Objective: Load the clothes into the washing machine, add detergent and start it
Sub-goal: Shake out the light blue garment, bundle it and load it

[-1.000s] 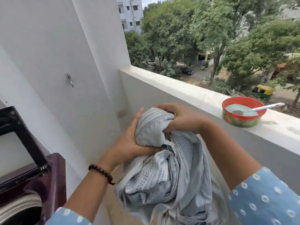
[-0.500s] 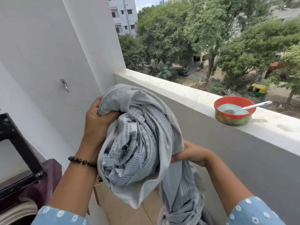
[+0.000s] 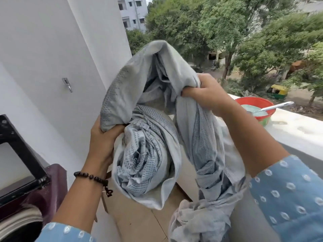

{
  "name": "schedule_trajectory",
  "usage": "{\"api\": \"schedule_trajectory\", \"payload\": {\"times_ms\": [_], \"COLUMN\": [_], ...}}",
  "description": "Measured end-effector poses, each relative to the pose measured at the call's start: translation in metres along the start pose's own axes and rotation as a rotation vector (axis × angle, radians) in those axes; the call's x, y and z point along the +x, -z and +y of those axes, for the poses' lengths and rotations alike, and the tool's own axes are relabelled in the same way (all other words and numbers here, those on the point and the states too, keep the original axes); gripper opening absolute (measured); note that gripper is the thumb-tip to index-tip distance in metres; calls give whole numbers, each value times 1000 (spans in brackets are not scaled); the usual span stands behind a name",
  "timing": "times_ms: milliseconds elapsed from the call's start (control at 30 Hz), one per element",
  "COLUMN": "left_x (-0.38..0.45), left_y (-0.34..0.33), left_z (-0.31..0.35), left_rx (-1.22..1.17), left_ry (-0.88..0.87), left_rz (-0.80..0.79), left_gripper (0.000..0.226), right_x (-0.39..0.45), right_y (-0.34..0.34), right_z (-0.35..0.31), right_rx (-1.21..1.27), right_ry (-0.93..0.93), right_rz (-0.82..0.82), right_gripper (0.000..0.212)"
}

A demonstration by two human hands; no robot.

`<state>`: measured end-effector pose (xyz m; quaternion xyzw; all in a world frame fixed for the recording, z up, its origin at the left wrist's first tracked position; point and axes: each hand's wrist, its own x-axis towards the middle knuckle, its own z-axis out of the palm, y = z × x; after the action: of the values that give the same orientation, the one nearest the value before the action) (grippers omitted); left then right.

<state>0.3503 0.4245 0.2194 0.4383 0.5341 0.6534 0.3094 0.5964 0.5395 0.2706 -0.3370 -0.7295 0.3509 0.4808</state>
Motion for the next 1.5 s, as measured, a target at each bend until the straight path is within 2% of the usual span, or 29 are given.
{"api": "schedule_trajectory", "payload": {"times_ms": [33, 133, 167, 267, 433, 600, 667, 733, 800, 833, 900, 1000, 1033, 1133, 1200, 1267, 1367, 1433, 1500], "left_x": [1, 4, 5, 7, 5, 7, 9, 12, 17, 19, 21, 16, 13, -11, -24, -34, -31, -24, -18], "left_y": [2, 6, 7, 10, 9, 0, -4, -3, 0, 0, -7, -23, -26, -29, -15, 1, 18, 20, 12], "left_z": [1, 8, 10, 16, 15, 10, 8, 5, 0, -5, -17, -38, -44, -46, -57, -59, -52, -43, -36], "left_rx": [-1, 0, 16, 18, -69, -206, -233, -283, -387, -386, -347, -438, -461, -448, -357, -285, -142, 1, 112], "left_ry": [-15, -57, -77, -100, -79, -33, -5, 31, 97, 113, 130, 262, 285, 338, 421, 445, 358, 305, 283], "left_rz": [31, 98, 103, 167, 265, 242, 244, 187, 100, 93, 169, 99, 51, -117, -208, -273, -257, -383, -575], "left_gripper": [50, 38, 37, 39, 25, 14, 6, 6, 26, 34, 45, 78, 81, 69, 78, 100, 129, 136, 139], "right_x": [0, -4, -3, -2, -24, -65, -81, -95, -106, -111, -115, -110, -107, -96, -88, -81, -72, -68, -67], "right_y": [0, 2, 2, 8, 1, -30, -35, -37, -43, -48, -61, -73, -72, -56, -42, -30, -20, -21, -28], "right_z": [-2, -9, -9, 4, 27, 72, 87, 103, 115, 117, 116, 106, 103, 100, 103, 106, 107, 101, 93], "right_rx": [-9, 303, 322, 174, 401, 604, 664, 655, 611, 592, 600, 662, 681, 712, 677, 680, 679, 671, 678], "right_ry": [29, 104, 83, 9, -62, -175, -201, -227, -299, -336, -386, -411, -408, -405, -411, -396, -375, -355, -327], "right_rz": [3, 123, 106, 5, -86, -257, -348, -483, -556, -557, -511, -243, -150, -15, 7, -4, -107, -229, -378], "right_gripper": [12, 17, 18, 16, 21, 39, 55, 90, 116, 122, 115, 70, 59, 54, 53, 46, 40, 31, 31]}}
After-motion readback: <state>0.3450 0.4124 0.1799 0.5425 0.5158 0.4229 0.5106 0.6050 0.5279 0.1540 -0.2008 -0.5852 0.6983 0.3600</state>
